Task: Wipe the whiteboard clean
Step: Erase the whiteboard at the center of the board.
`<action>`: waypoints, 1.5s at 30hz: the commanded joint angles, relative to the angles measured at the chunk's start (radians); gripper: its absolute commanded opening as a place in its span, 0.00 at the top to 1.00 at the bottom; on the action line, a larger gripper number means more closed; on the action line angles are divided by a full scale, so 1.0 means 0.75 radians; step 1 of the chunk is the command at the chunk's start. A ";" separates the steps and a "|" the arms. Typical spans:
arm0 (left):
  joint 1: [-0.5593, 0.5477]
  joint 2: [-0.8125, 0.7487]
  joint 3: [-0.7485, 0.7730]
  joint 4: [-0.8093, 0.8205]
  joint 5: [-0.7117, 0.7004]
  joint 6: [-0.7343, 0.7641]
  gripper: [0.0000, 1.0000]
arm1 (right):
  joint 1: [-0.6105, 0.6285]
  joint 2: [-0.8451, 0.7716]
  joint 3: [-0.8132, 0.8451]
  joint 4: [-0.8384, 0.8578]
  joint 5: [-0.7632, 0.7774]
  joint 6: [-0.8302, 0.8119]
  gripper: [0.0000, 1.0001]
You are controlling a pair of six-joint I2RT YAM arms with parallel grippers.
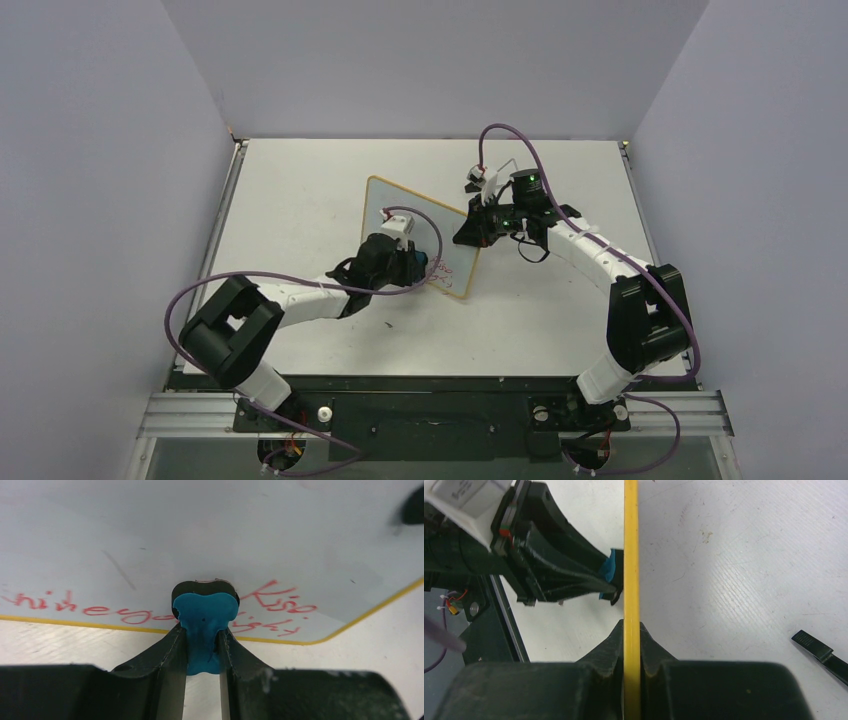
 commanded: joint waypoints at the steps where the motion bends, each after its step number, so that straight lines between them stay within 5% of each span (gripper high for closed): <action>1: -0.086 0.015 -0.011 0.124 -0.008 0.016 1.00 | 0.044 0.012 0.017 -0.127 -0.080 0.005 1.00; 16: 0.143 -0.026 -0.056 0.064 0.025 -0.025 1.00 | 0.044 0.006 0.017 -0.129 -0.085 0.005 1.00; 27: -0.072 -0.035 -0.016 0.101 -0.005 0.064 1.00 | 0.044 0.007 0.019 -0.130 -0.083 0.005 1.00; 38: 0.106 -0.024 -0.055 0.097 0.046 -0.029 1.00 | 0.042 0.009 0.019 -0.130 -0.087 0.005 1.00; 45: -0.118 -0.004 -0.020 0.125 -0.039 -0.009 1.00 | 0.044 0.008 0.019 -0.131 -0.086 0.005 1.00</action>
